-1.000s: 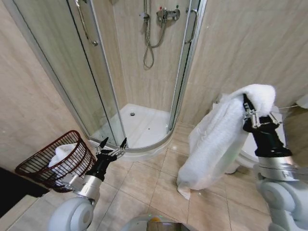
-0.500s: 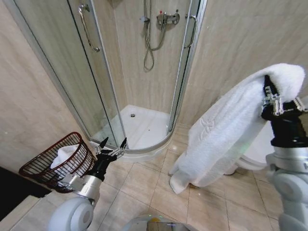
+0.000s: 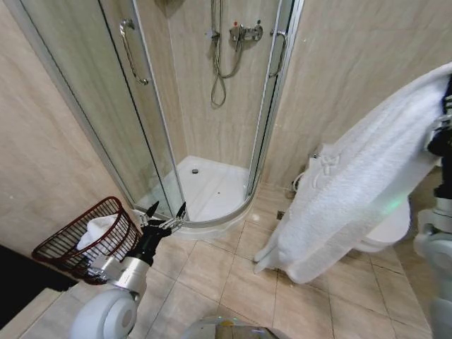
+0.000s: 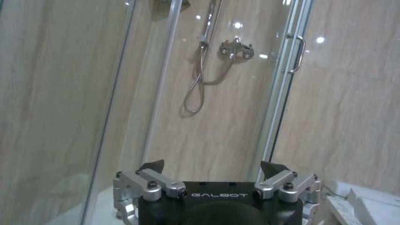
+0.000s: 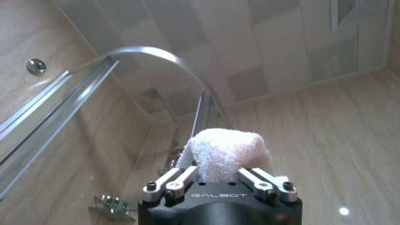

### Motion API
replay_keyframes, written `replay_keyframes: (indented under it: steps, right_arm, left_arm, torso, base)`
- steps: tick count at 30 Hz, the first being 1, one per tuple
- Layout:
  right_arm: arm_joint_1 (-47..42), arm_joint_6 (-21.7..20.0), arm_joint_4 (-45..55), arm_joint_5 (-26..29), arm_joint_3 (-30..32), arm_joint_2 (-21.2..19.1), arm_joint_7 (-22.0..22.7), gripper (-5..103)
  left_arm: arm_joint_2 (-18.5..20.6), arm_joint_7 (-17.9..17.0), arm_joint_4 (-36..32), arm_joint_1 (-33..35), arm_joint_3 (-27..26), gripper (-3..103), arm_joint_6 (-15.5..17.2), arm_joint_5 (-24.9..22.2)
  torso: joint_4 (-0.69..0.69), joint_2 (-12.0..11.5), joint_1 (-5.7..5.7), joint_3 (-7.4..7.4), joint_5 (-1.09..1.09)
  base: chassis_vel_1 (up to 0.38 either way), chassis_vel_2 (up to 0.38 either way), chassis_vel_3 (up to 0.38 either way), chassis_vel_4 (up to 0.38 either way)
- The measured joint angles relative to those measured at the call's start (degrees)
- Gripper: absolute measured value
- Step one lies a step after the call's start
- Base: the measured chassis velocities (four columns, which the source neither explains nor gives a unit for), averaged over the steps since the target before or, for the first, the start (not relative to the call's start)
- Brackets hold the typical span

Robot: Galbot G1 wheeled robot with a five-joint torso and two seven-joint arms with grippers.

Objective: Discard the used towel into the hamper.

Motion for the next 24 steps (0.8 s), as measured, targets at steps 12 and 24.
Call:
replay_keyframes:
  steps: [12, 24]
  right_arm:
    - [1.2, 1.4, -0.2, -1.1, 0.1, -2.6, 0.2, 12]
    - [6.2, 0.6, -0.2, 2.0, 1.3, -8.7, 2.1, 12]
  left_arm:
    - [0.0, 0.0, 0.0, 0.0, 0.0, 100, 0.0, 0.0]
    - [0.0, 0.0, 0.0, 0.0, 0.0, 100, 0.0, 0.0]
  torso:
    - [0.00, 2.8, 1.02, 1.82, 0.00]
    - [0.00, 5.7, 2.15, 3.55, -0.02]
  base:
    - [0.000, 0.000, 0.000, 0.000]
    - [0.000, 0.000, 0.000, 0.000]
